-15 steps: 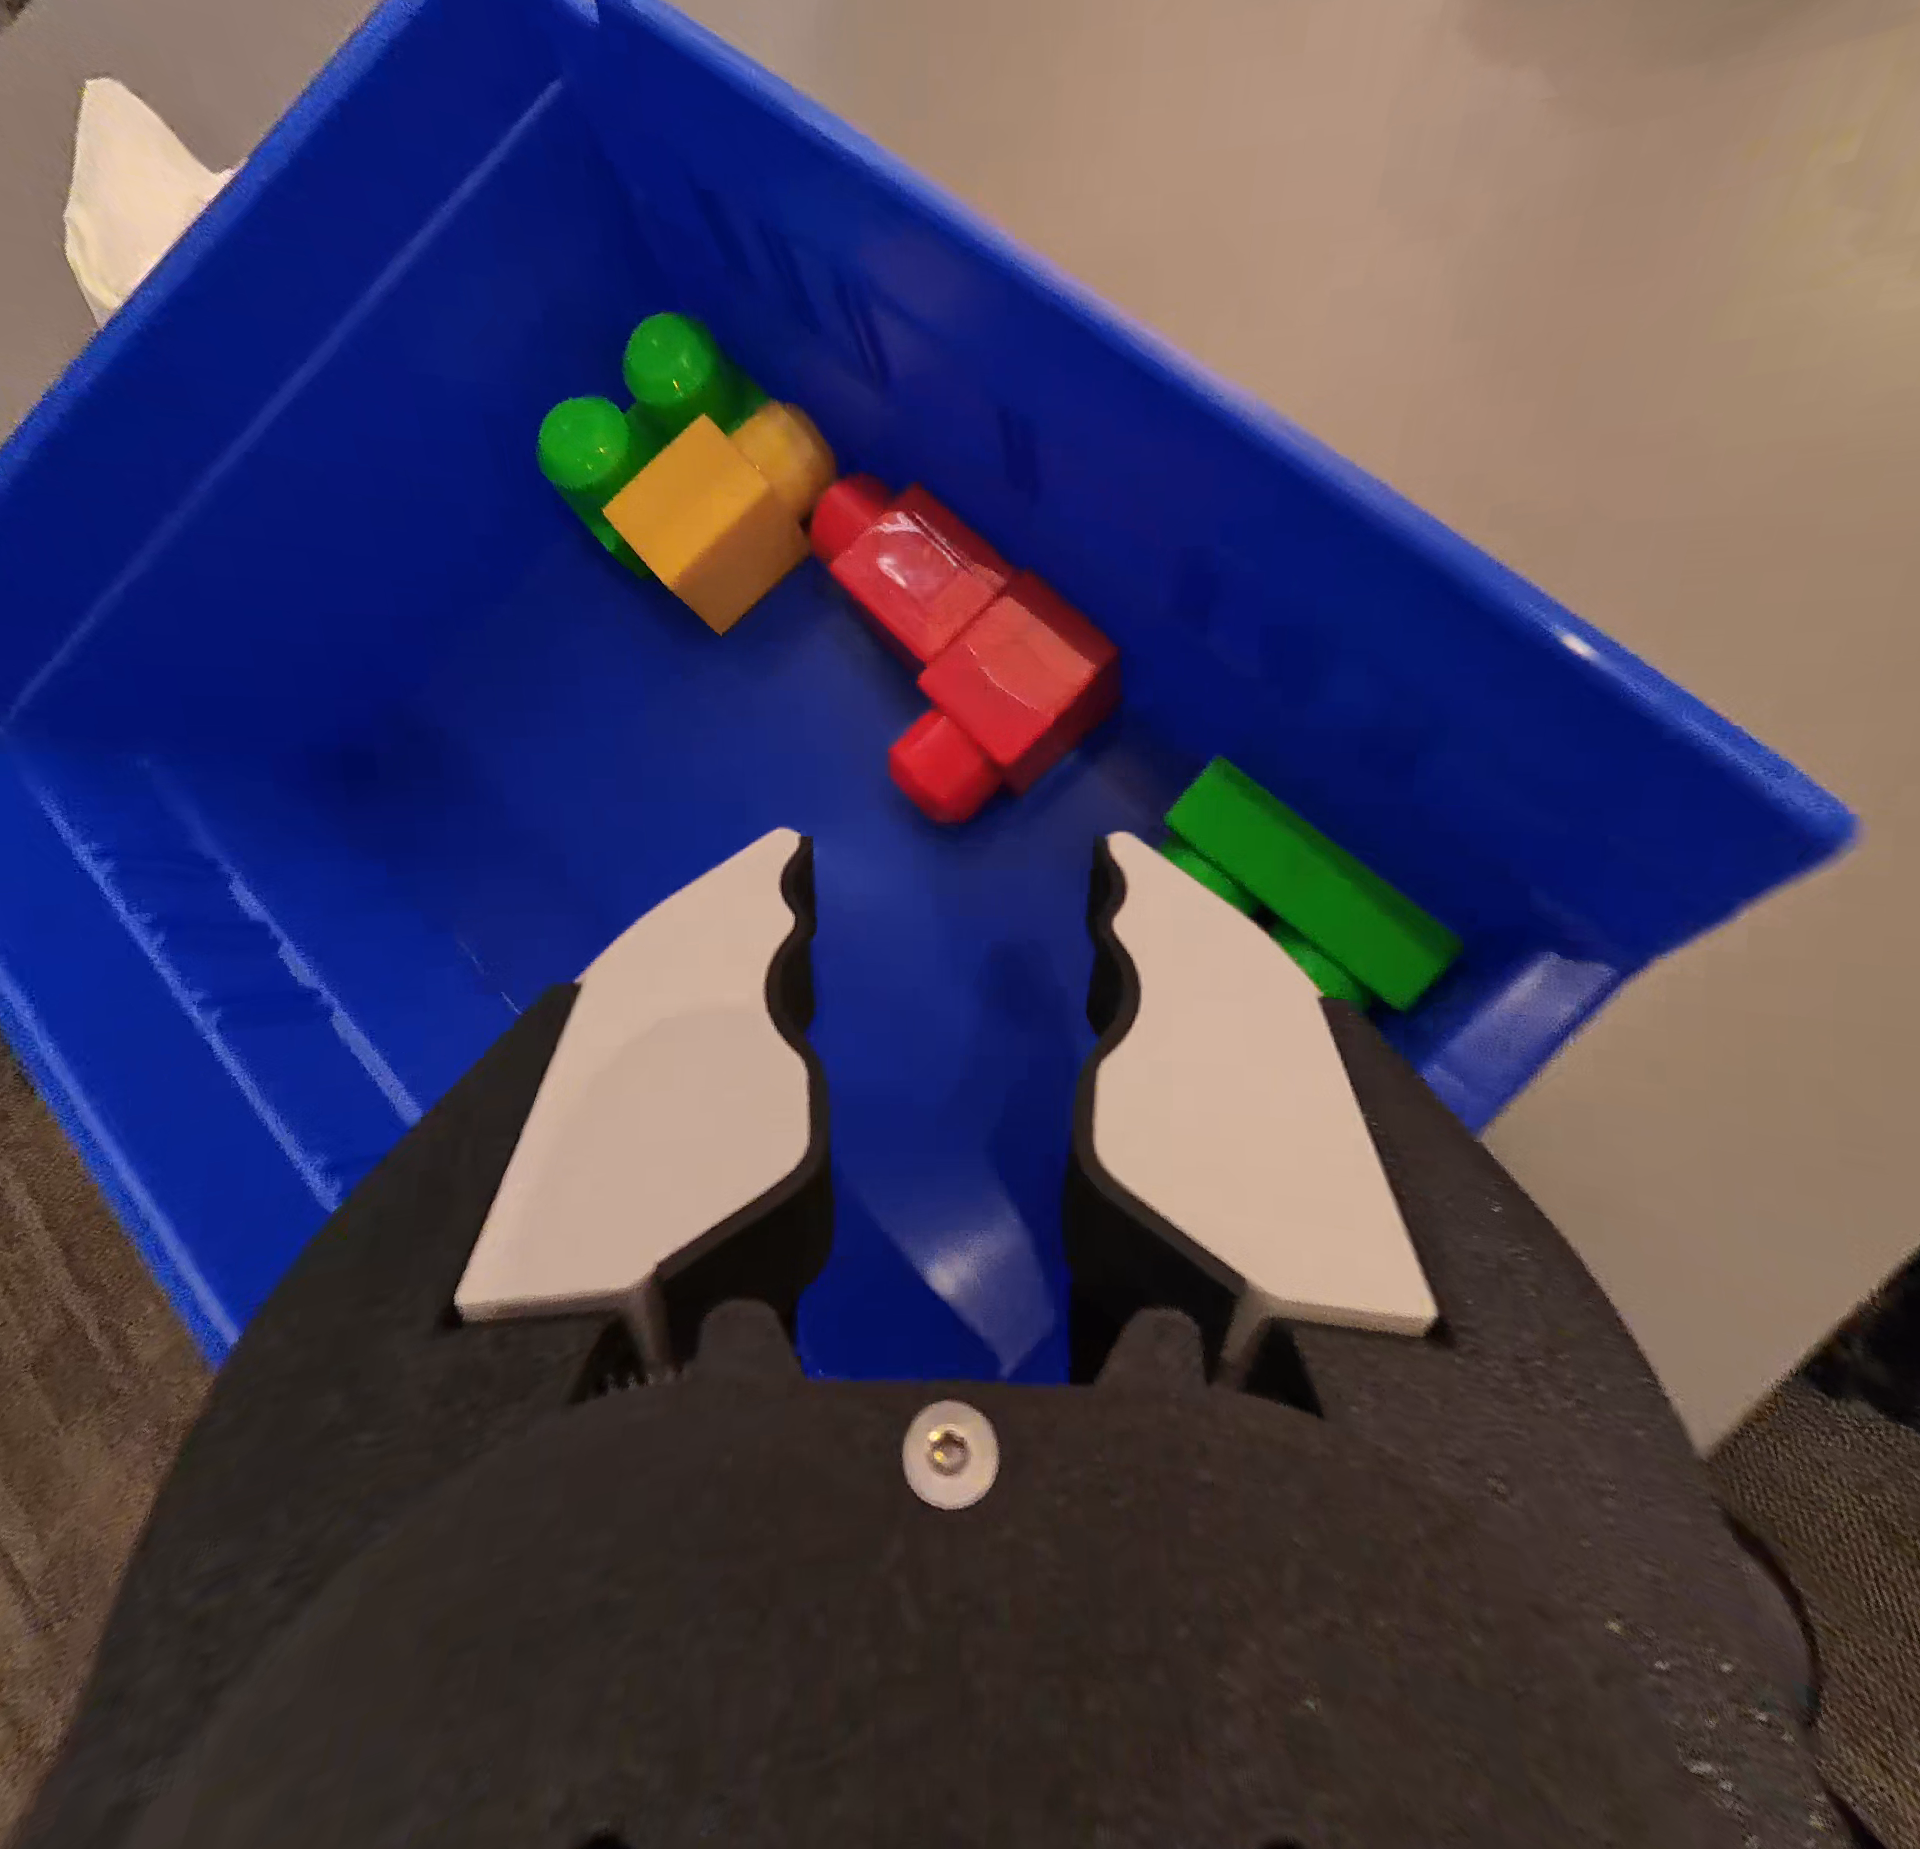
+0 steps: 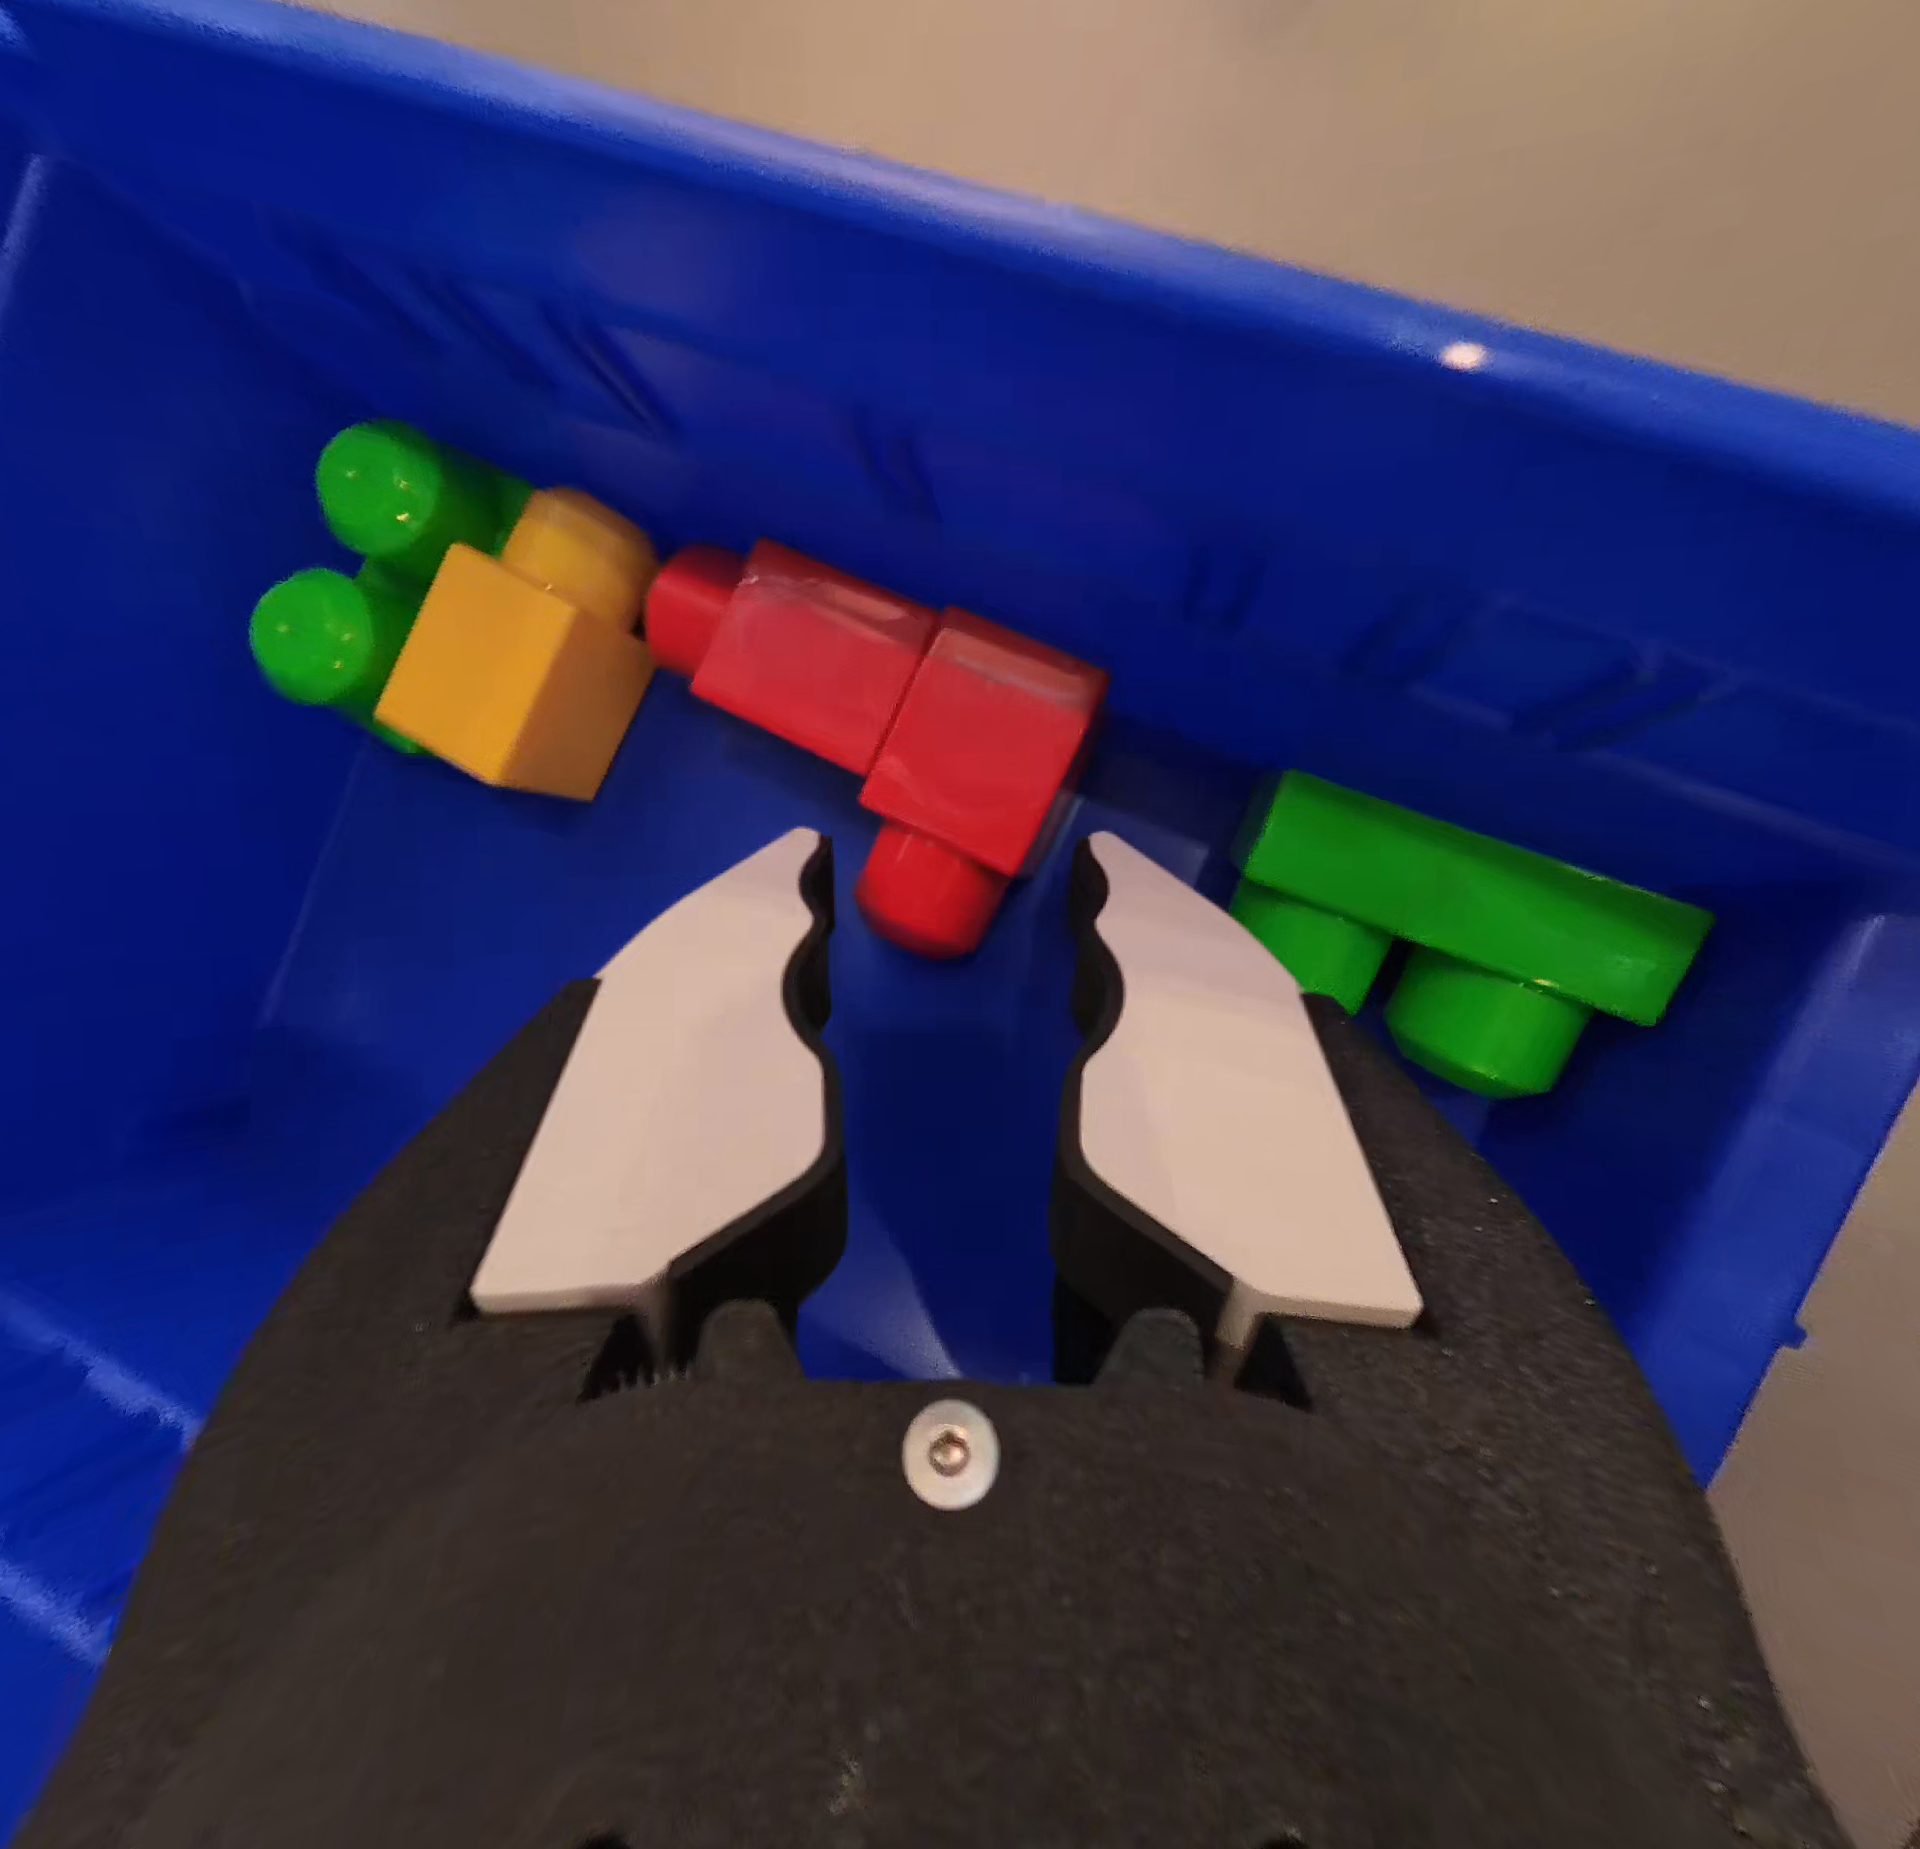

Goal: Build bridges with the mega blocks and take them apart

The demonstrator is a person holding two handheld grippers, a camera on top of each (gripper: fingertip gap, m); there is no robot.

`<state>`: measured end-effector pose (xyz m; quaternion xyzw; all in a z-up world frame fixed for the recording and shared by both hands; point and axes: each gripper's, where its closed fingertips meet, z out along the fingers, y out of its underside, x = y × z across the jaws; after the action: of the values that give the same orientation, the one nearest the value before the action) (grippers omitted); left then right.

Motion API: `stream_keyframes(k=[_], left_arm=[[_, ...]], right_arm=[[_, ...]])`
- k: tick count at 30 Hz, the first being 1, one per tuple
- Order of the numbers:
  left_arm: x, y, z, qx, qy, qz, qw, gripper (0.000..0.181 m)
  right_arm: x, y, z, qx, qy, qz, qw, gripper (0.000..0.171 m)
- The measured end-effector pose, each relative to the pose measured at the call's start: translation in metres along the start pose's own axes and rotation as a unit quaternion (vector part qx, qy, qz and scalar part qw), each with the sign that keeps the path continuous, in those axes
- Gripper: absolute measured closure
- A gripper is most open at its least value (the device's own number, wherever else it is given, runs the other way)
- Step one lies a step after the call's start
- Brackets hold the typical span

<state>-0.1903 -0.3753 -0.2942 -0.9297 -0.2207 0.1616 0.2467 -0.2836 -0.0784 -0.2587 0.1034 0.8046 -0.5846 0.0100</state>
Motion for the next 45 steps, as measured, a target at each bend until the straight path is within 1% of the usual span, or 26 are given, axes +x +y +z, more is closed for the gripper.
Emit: stream_keyframes(k=[2, 3, 7, 9, 11, 14, 17, 19, 21, 23, 24, 26, 27, 29, 30, 31, 33, 34, 36, 38, 39, 40, 43, 45], left_arm=[[0.001, 0.001, 0.006, -0.009, 0.01, 0.004, 1.0, 0.139], [0.0, 0.004, 0.009, -0.015, 0.009, 0.007, 1.0, 0.144], [0.002, 0.009, 0.012, -0.018, 0.02, -0.015, 1.0, 0.145], [0.0, 0.011, 0.006, -0.022, 0.0, -0.007, 1.0, 0.146], [-0.004, 0.005, -0.009, -0.004, -0.033, 0.004, 0.999, 0.146], [-0.011, -0.014, -0.045, 0.022, -0.091, 0.028, 0.995, 0.146], [-0.005, -0.04, -0.077, 0.018, -0.118, 0.07, 0.99, 0.147], [0.008, -0.068, -0.09, 0.023, -0.114, 0.097, 0.988, 0.147], [0.031, -0.109, -0.093, 0.044, -0.088, 0.128, 0.987, 0.147], [0.06, -0.153, -0.087, 0.072, -0.063, 0.174, 0.98, 0.147], [0.075, -0.173, -0.082, 0.083, -0.05, 0.197, 0.976, 0.147], [0.102, -0.209, -0.07, 0.102, -0.031, 0.242, 0.964, 0.147], [0.115, -0.224, -0.063, 0.111, -0.021, 0.262, 0.958, 0.147], [0.135, -0.247, -0.049, 0.12, -0.005, 0.293, 0.949, 0.147], [0.143, -0.254, -0.042, 0.119, 0.002, 0.305, 0.945, 0.147], [0.15, -0.262, -0.035, 0.119, 0.008, 0.314, 0.942, 0.147], [0.159, -0.273, -0.024, 0.119, 0.019, 0.327, 0.937, 0.147], [0.163, -0.279, -0.02, 0.122, 0.022, 0.331, 0.935, 0.147], [0.168, -0.286, -0.013, 0.116, 0.028, 0.34, 0.933, 0.147], [0.174, -0.292, -0.006, 0.109, 0.033, 0.349, 0.93, 0.147], [0.177, -0.294, -0.003, 0.104, 0.038, 0.352, 0.929, 0.147], [0.181, -0.295, 0.0, 0.1, 0.048, 0.353, 0.929, 0.147], [0.19, -0.299, 0.006, 0.089, 0.06, 0.36, 0.927, 0.147], [0.188, -0.302, 0.008, 0.09, 0.05, 0.353, 0.93, 0.145]], right_arm=[[-0.001, 0.003, 0.0, -0.007, -0.004, -0.001, 1.0, 0.128], [-0.002, 0.003, 0.0, -0.009, -0.006, 0.0, 1.0, 0.128], [-0.004, 0.002, 0.0, -0.007, -0.014, 0.003, 1.0, 0.129], [-0.005, 0.0, -0.001, -0.003, -0.015, 0.002, 1.0, 0.129], [-0.006, -0.004, -0.003, 0.004, -0.015, -0.003, 1.0, 0.13], [-0.011, -0.018, -0.007, 0.023, -0.008, -0.015, 1.0, 0.13], [-0.02, -0.044, -0.009, 0.047, -0.007, -0.016, 0.999, 0.131], [-0.039, -0.068, -0.007, 0.068, -0.047, 0.019, 0.996, 0.132], [-0.067, -0.092, -0.002, 0.073, -0.121, 0.072, 0.987, 0.13], [-0.093, -0.111, 0.003, 0.066, -0.188, 0.114, 0.973, 0.132], [-0.102, -0.119, 0.005, 0.062, -0.213, 0.13, 0.966, 0.136], [-0.117, -0.13, 0.007, 0.053, -0.256, 0.174, 0.949, 0.137], [-0.123, -0.131, 0.006, 0.039, -0.281, 0.201, 0.938, 0.137], [-0.132, -0.122, 0.0, -0.009, -0.311, 0.239, 0.92, 0.138], [-0.135, -0.114, -0.004, -0.035, -0.315, 0.249, 0.915, 0.134], [-0.14, -0.107, -0.01, -0.051, -0.323, 0.255, 0.91, 0.127], [-0.149, -0.099, -0.025, -0.063, -0.345, 0.268, 0.897, 0.124], [-0.15, -0.092, -0.03, -0.075, -0.341, 0.271, 0.897, 0.124], [-0.148, -0.076, -0.038, -0.101, -0.315, 0.26, 0.907, 0.121], [-0.154, -0.069, -0.052, -0.117, -0.34, 0.259, 0.896, 0.136], [-0.158, -0.067, -0.058, -0.123, -0.355, 0.264, 0.888, 0.134], [-0.159, -0.063, -0.062, -0.132, -0.36, 0.265, 0.885, 0.138], [-0.16, -0.053, -0.069, -0.147, -0.362, 0.242, 0.888, 0.14], [-0.157, -0.052, -0.073, -0.132, -0.36, 0.237, 0.893, 0.141]])
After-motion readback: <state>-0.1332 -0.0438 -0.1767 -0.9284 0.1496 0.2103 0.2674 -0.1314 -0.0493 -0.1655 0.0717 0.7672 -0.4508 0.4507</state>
